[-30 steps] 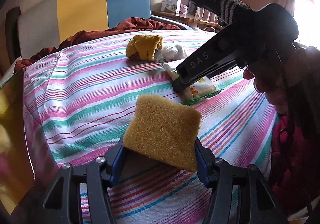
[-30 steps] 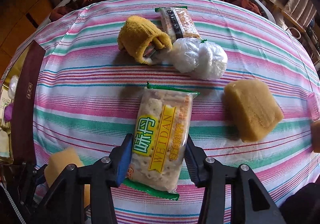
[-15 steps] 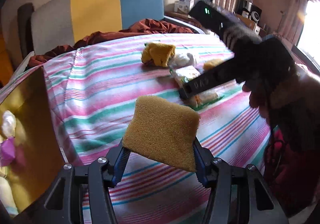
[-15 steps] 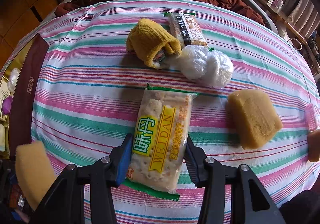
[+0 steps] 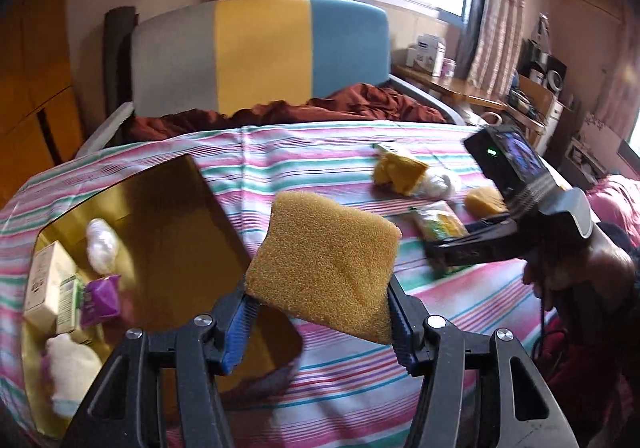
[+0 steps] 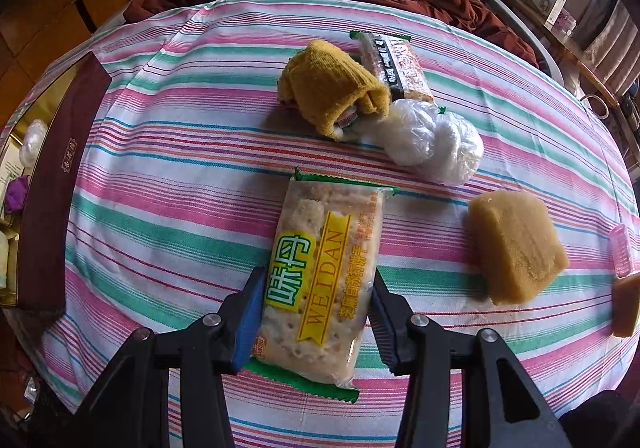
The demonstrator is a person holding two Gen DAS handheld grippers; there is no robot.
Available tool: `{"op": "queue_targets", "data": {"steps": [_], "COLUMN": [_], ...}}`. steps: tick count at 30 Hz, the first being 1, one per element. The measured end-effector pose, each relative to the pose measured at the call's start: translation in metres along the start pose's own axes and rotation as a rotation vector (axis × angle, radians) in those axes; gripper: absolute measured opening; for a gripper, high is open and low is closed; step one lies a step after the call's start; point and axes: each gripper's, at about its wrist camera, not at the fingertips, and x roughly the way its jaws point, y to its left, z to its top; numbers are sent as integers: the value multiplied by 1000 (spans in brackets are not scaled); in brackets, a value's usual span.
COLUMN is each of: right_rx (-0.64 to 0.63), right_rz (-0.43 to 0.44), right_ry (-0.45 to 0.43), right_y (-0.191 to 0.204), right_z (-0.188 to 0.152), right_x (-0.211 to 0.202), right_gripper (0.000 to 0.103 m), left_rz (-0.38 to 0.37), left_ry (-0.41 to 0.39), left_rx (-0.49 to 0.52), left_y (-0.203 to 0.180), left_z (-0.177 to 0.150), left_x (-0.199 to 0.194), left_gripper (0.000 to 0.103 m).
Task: Organize objects
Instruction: 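Carry the yellow sponge into the gold box and open the left tool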
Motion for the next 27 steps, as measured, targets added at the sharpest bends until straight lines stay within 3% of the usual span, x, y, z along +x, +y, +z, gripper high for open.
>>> {"op": "queue_targets", "data": {"steps": [9,15,20,27], "right_rx": [-32,-36,-43,-56], "right_rz": [-32,-32,-36,-33], "right_ry": [-9,-10,-12,-17], "right_y": [-10,-10,-12,-7], "right_z": [5,6,0,-3], "right_x": [6,7,5,-1], "right_gripper": [49,49,49,48], "left_rz": [131,190,260,275], "left_ry": [22,101,143,136], "left_rx": [-175,-316,-343,-340], "left_y": [86,141,160,162], "left_z": [-8,-24,-30,-39], "left_x": [-2,10,22,14], "left_gripper": [59,60,62,67]}}
